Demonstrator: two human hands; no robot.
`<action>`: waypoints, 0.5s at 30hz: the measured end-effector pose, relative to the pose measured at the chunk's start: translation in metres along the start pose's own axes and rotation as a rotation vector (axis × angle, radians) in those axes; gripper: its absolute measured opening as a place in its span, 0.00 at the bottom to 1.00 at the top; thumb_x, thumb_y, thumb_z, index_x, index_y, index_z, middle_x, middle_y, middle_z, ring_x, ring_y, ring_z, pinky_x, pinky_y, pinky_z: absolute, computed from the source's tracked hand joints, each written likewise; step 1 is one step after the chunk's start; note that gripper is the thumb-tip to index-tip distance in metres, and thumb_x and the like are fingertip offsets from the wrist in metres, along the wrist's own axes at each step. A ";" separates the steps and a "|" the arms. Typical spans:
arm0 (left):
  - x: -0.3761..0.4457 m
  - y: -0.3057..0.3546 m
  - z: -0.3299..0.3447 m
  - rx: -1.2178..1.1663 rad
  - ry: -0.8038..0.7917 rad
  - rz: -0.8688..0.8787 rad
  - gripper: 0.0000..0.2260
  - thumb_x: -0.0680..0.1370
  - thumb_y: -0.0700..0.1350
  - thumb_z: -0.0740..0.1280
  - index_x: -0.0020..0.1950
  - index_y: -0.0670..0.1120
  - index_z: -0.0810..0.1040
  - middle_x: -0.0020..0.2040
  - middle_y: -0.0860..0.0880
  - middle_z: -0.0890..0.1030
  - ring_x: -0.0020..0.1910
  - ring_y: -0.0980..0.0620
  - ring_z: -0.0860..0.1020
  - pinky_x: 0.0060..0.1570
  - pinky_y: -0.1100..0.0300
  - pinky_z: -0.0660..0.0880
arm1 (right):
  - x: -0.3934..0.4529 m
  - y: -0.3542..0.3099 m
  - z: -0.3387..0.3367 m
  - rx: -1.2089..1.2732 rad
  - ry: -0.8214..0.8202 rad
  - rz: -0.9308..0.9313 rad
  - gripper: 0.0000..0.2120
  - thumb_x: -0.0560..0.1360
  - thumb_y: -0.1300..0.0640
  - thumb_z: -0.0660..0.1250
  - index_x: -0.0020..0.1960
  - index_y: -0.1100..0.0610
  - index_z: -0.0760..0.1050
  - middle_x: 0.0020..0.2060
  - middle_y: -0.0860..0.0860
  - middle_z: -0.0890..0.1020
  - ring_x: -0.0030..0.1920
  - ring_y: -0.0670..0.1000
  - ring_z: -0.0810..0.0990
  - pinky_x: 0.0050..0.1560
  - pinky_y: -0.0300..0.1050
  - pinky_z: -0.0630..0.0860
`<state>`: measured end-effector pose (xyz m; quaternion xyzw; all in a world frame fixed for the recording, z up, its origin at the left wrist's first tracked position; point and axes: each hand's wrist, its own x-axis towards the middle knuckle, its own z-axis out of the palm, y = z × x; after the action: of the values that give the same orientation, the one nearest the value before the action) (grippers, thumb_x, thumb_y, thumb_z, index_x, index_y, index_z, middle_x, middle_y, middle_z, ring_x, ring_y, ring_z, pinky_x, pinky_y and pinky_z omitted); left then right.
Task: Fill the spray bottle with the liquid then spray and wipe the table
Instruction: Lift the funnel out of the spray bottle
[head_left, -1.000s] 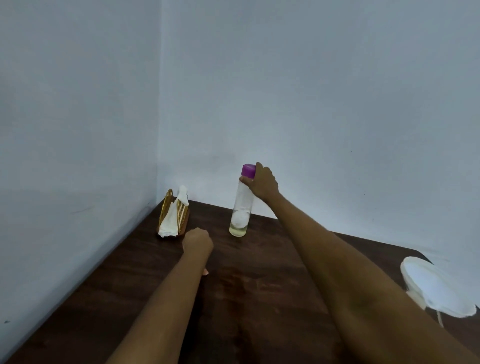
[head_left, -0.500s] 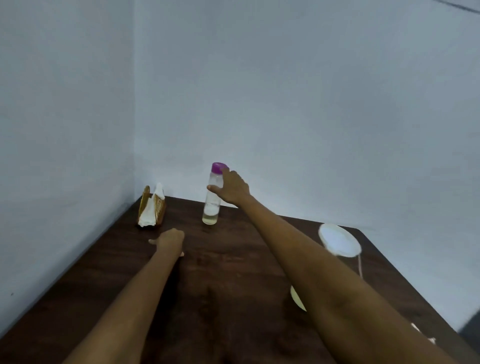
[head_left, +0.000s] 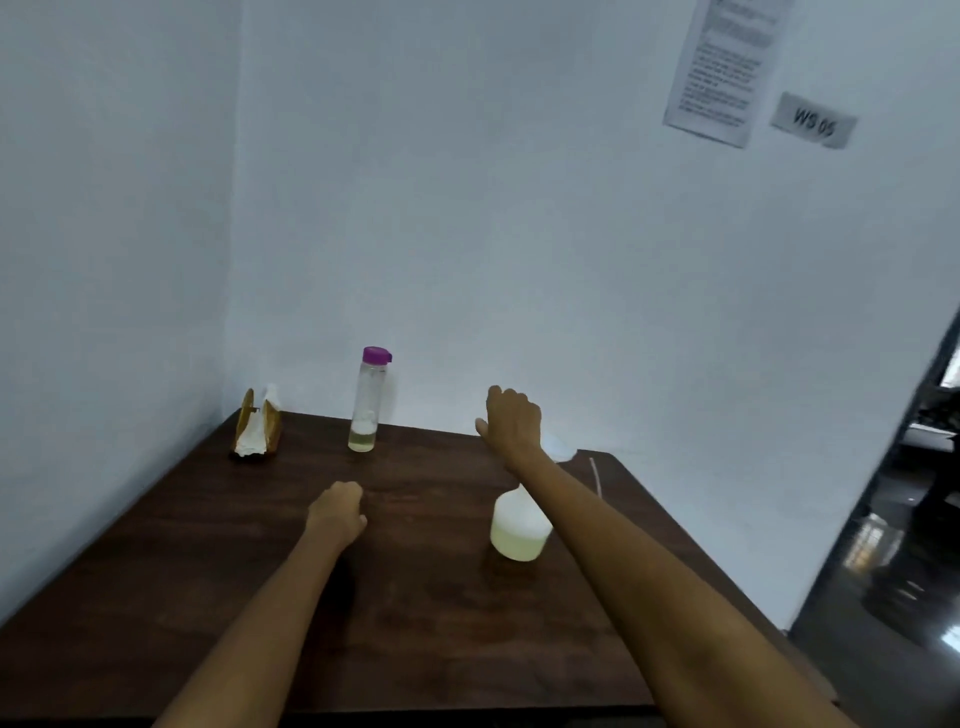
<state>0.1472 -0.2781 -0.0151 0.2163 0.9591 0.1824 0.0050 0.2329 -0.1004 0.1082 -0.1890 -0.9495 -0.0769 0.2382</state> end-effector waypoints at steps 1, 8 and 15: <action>-0.003 0.007 0.003 -0.020 0.001 0.013 0.15 0.78 0.46 0.65 0.64 0.44 0.72 0.63 0.46 0.75 0.61 0.49 0.76 0.59 0.57 0.74 | -0.007 0.009 -0.001 -0.051 -0.003 -0.002 0.10 0.77 0.57 0.63 0.54 0.63 0.73 0.48 0.57 0.80 0.51 0.57 0.79 0.41 0.44 0.66; -0.015 0.054 0.025 -0.050 -0.008 0.116 0.17 0.78 0.45 0.65 0.66 0.43 0.71 0.65 0.45 0.75 0.64 0.47 0.74 0.63 0.56 0.73 | -0.031 0.061 0.002 -0.127 -0.108 0.013 0.11 0.80 0.55 0.58 0.45 0.60 0.73 0.34 0.53 0.73 0.39 0.55 0.75 0.40 0.43 0.65; -0.008 0.094 0.044 -0.141 -0.047 0.182 0.18 0.77 0.46 0.66 0.67 0.43 0.72 0.63 0.45 0.76 0.61 0.49 0.76 0.61 0.57 0.74 | -0.022 0.105 0.009 0.364 -0.028 0.227 0.17 0.79 0.51 0.60 0.50 0.62 0.81 0.47 0.57 0.83 0.50 0.57 0.80 0.45 0.45 0.71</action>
<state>0.1975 -0.1870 -0.0236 0.3058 0.9200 0.2439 0.0262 0.2890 -0.0089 0.0956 -0.2494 -0.9236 0.1258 0.2625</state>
